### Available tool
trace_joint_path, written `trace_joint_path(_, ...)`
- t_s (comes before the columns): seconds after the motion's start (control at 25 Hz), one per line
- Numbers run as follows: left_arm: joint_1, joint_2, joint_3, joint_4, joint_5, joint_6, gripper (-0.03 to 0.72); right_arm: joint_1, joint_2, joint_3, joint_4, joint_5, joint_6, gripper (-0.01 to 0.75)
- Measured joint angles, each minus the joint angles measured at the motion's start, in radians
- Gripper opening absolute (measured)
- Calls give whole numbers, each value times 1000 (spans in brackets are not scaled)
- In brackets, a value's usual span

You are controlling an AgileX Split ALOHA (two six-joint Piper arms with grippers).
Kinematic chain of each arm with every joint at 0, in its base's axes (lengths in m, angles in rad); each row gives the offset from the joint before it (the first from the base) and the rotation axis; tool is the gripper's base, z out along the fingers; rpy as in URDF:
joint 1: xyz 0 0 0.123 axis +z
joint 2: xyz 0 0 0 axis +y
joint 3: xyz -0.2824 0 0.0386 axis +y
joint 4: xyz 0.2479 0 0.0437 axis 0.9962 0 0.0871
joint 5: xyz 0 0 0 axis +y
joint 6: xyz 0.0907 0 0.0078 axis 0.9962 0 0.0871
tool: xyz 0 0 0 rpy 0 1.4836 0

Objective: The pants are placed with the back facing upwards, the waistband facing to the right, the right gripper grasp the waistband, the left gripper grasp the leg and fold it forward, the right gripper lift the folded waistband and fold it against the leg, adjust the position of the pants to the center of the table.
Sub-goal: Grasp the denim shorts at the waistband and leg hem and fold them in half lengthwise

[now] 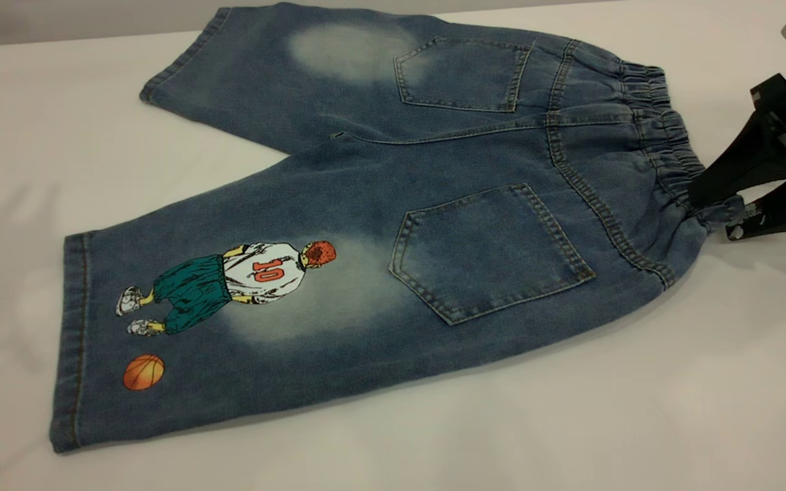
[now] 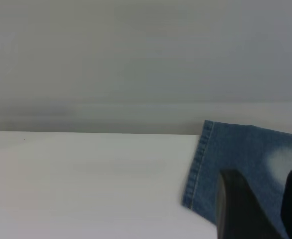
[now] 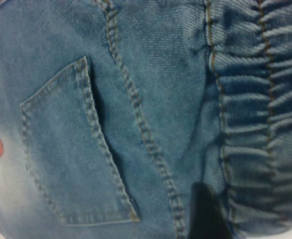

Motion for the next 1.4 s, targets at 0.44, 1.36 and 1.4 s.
trace_joint_path(0.44,0,0,0,0,11,0,241,0,0,0,0,8,1,141)
trace_joint_path(1.36,-77,130,70,-139,480,3,241,0,0,0,17,1,6,34)
trace_joint_path(1.4,-97,152,78,-139,480,3,241,0,0,0,17,1,6,34)
